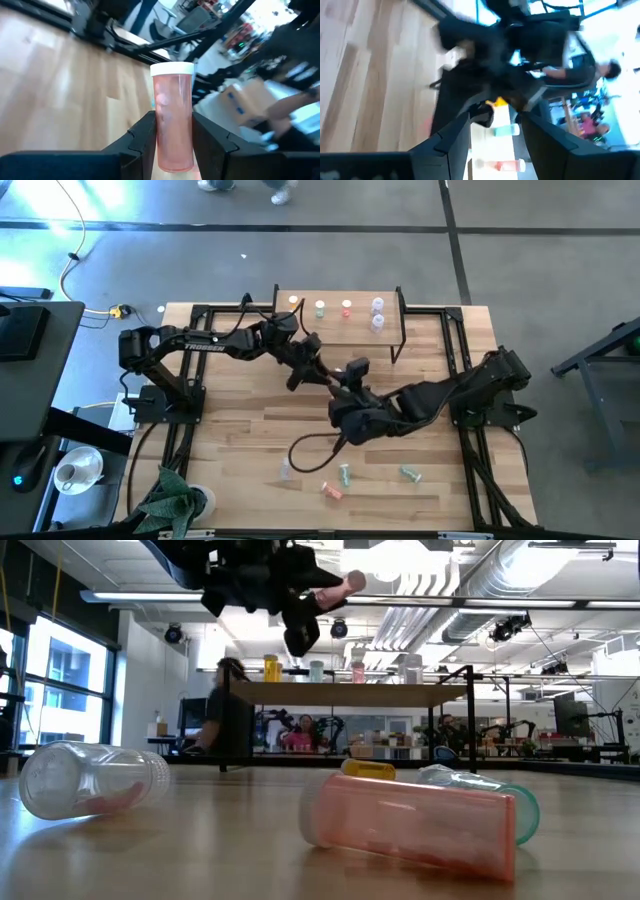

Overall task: Pick and place medicine bottles onto shelf by color
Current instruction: Put the pink pill bottle on the shelf aligned with the pink pill bottle

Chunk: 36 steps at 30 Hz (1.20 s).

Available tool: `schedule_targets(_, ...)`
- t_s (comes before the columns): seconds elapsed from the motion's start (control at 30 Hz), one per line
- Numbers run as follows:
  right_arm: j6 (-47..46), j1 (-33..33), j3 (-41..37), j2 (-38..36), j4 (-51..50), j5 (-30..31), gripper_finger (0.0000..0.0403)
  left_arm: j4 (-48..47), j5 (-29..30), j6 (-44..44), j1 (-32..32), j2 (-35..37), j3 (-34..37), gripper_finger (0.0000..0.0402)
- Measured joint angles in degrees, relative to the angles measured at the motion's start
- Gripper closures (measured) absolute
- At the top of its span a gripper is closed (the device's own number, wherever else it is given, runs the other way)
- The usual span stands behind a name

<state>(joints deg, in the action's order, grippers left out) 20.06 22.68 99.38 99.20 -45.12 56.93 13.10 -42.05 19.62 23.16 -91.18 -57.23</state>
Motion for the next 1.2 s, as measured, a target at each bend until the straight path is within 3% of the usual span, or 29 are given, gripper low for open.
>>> schedule_targets(0.23,-14.75,-3.4,12.99,-0.02,-11.5,-8.96,0.0231,2.29,0.95,-11.42,-1.69,0.0,0.76,0.03)
schedule_targets(0.47,-23.28,-7.54,20.67,-0.04,-18.17,-20.87,0.0231,20.71,2.6,-7.73,-4.2,0.04,9.05,0.03)
schedule_targets(0.9,-26.07,-14.1,15.26,0.12,-16.15,-41.66,0.0231,41.5,4.13,-10.23,-3.33,0.1,21.22,0.03)
schedule_targets(1.03,-22.01,-15.64,12.69,0.46,-12.79,-47.36,0.0231,45.72,4.03,-13.72,-3.83,0.11,23.38,0.03)
schedule_targets(1.2,-15.22,-16.04,10.64,0.46,-9.01,-50.35,0.0231,46.69,3.94,-18.13,-5.75,0.11,23.89,0.03)
